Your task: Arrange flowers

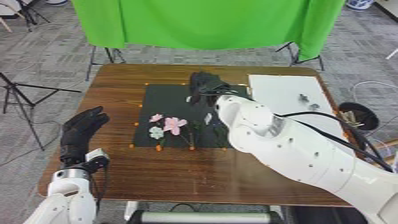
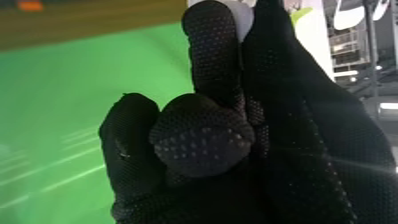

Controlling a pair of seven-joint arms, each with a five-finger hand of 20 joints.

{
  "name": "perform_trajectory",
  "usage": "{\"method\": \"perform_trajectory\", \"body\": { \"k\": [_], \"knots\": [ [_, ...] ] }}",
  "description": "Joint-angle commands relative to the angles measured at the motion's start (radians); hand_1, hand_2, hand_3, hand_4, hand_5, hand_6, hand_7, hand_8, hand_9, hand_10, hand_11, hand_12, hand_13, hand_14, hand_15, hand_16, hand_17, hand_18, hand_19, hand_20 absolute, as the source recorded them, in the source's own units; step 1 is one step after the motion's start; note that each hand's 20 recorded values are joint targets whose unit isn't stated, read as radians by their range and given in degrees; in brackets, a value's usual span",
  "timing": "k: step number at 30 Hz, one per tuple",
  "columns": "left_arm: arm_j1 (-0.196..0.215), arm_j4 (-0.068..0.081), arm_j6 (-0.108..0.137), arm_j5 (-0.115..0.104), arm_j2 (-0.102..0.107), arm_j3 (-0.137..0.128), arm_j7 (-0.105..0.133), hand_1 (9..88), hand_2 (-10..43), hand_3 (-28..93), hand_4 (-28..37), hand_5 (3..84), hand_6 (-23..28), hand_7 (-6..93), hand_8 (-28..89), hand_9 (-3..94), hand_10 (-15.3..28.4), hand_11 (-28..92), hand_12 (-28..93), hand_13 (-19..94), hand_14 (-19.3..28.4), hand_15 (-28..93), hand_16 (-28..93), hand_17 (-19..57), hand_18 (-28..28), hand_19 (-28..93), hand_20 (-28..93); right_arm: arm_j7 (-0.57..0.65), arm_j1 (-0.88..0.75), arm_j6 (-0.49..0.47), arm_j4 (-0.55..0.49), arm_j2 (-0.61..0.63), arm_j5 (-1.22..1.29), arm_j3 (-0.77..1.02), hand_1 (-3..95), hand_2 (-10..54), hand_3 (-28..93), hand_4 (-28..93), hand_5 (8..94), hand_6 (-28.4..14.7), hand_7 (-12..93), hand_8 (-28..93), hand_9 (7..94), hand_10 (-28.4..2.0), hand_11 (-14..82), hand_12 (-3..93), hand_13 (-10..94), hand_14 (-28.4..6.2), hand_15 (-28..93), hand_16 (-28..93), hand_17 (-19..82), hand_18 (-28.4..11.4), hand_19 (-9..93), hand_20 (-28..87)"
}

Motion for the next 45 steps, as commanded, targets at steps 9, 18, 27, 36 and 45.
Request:
{"method": "perform_trajectory", "body": {
  "k": [9,18,27,36,45],
  "knots": [
    [-0.011,0.009,-0.014,0.002,-0.012,0.012,-0.02,39.0,7.6,67,-18.4,55.4,2.5,20.5,-9,54.1,14.2,26,11,44,16.7,27,-4,14.5,11.9,18,21,0.028,-0.04,0.085,0.027,0.015,0.018,-0.006,58.0,-9.5,61,-16,78.0,-0.2,23,7,91.9,-9.1,7.4,32.1,94,-0.3,62,23,69,-11.3,93,51],
    [-0.022,0.013,-0.016,-0.002,-0.022,0.031,-0.019,38.8,7.5,67,-18.4,55.3,2.5,20.7,-10,54.1,14.2,26,11,44,16.7,27,-4,14.2,11.9,18,21,0.021,-0.02,0.107,0.027,-0.008,0.031,-0.051,58.7,-9.5,59,-16,78.9,-0.6,22,7,91.8,-9.8,9.3,30.2,94,-0.7,62,23,69,-11.3,93,51],
    [-0.032,0.017,-0.023,0.003,-0.024,0.032,-0.024,38.7,7.5,67,-18.3,55.3,2.4,20.7,-10,54.0,14.1,26,11,44,16.7,27,-4,14.1,11.9,19,20,0.014,-0.017,0.104,0.055,-0.035,0.023,-0.078,59.2,-9.5,59,-16,79.4,-0.7,22,7,91.7,-10.1,9.8,29.4,94,-0.7,62,23,69,-11.4,93,50],
    [-0.031,0.015,-0.019,0.0,-0.021,0.033,-0.023,38.7,7.4,67,-18.5,55.3,2.5,20.6,-10,54.1,14.1,26,11,44,16.7,27,-4,14.0,11.8,19,20,0.014,-0.017,0.098,0.042,-0.027,0.041,-0.077,53.2,-9.5,56,-12,74.6,-1.2,18,7,83.7,-12.7,12.7,20.1,94,-0.9,60,24,68,-11.6,93,49],
    [-0.035,0.019,-0.015,-0.001,-0.019,0.04,-0.019,38.7,7.5,67,-18.5,55.3,2.5,20.6,-10,54.1,14.2,26,11,44,16.7,27,-4,13.9,11.8,19,20,0.01,-0.02,0.078,0.034,-0.016,0.047,-0.072,45.6,-9.5,61,-12,71.3,-0.9,16,4,79.6,-14.3,12.8,15.4,94,-1.3,58,25,67,-11.9,93,49]
  ]
}}
